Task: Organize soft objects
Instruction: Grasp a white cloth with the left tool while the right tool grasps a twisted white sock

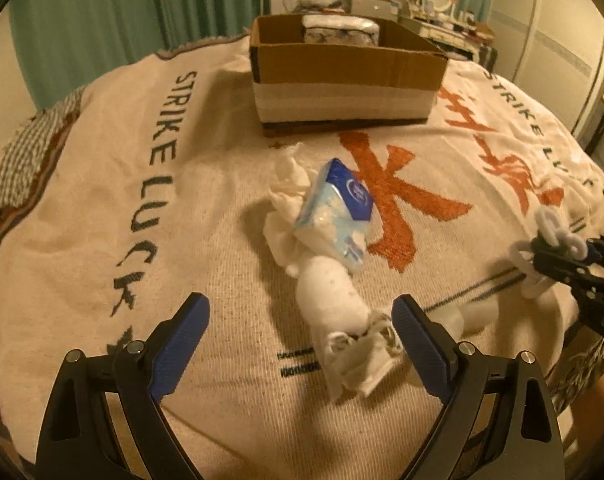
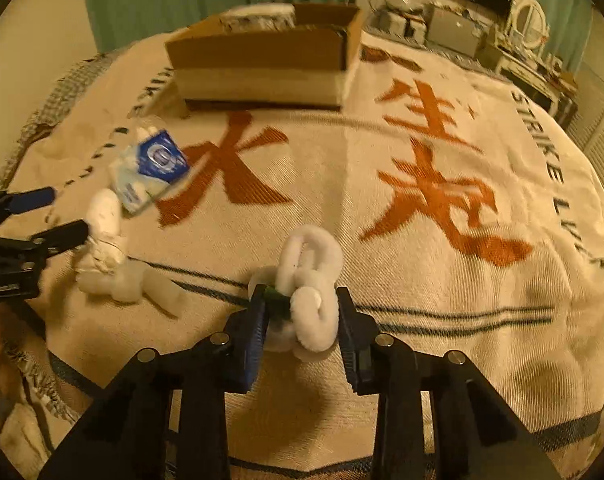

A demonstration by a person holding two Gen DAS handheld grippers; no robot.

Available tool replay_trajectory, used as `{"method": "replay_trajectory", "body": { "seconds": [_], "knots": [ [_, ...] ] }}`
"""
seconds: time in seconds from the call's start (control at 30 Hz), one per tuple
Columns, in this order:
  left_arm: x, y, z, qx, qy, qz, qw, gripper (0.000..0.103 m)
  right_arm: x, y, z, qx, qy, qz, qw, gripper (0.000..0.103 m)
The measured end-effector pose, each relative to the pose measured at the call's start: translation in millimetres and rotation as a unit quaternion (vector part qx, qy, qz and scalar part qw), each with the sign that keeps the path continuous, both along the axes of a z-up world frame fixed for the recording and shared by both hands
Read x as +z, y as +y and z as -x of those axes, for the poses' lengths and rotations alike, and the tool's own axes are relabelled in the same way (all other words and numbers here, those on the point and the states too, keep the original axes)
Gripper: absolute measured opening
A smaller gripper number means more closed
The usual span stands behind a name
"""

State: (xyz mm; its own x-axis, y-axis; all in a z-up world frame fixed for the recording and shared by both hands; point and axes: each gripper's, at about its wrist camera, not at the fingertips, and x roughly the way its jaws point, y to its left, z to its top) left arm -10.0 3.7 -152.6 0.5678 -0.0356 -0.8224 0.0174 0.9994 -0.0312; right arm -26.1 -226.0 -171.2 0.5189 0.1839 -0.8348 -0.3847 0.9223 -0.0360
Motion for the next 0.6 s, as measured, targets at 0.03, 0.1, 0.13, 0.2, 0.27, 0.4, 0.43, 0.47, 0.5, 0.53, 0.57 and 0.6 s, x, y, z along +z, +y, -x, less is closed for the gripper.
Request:
{"method": "replay_trajectory", "body": {
  "seconds": [0.03, 0.1, 0.13, 0.2, 0.27, 0.4, 0.43, 0.47, 0.5, 0.53, 0.57, 0.6],
  "knots": [
    [-1, 1, -3, 0.002, 0.003, 0.007, 1.0000, 0.086, 2, 2, 0, 0.004, -0.006, 0.001, 1.000, 0.032],
    [-4, 1, -9, 0.002, 0.010, 0.012, 0.9999, 0.082, 8, 7, 1, 0.011, -0.018, 0.002, 1.000, 0.031],
    [-6, 0, -12, 0.001, 0.014, 0.011, 0.9999, 0.082, 9, 9, -1, 0.012, -0.019, 0.002, 1.000, 0.031],
    [-12, -1, -16, -0.002, 0.017, 0.011, 0.9998, 0.078, 11, 12, -4, 0.011, -0.020, -0.001, 1.000, 0.032],
    [-18, -2, -21, -0.007, 0.028, 0.017, 0.9994, 0.071, 11, 15, -9, 0.009, -0.017, -0.004, 1.000, 0.032],
    [-25, 0, -30, -0.013, 0.046, 0.038, 0.9982, 0.053, 11, 18, -15, 0.007, -0.017, -0.009, 1.000, 0.032],
    [-29, 0, -32, -0.013, 0.057, 0.042, 0.9974, 0.046, 11, 19, -16, 0.006, -0.018, -0.011, 1.000, 0.032],
    [-32, 2, -32, -0.013, 0.063, 0.049, 0.9967, 0.045, 12, 20, -17, 0.006, -0.018, -0.013, 1.000, 0.032],
    [-32, 2, -32, -0.014, 0.062, 0.054, 0.9965, 0.040, 13, 21, -18, 0.006, -0.018, -0.016, 1.000, 0.032],
    [-31, 3, -31, -0.017, 0.061, 0.060, 0.9962, 0.034, 13, 22, -18, 0.007, -0.018, -0.016, 1.000, 0.032],
    [-30, 2, -30, -0.020, 0.064, 0.061, 0.9959, 0.033, 14, 24, -19, 0.009, -0.020, -0.015, 1.000, 0.032],
    [-28, 3, -29, -0.021, 0.067, 0.058, 0.9958, 0.033, 14, 25, -19, 0.010, -0.021, -0.015, 1.000, 0.032]
  ]
}}
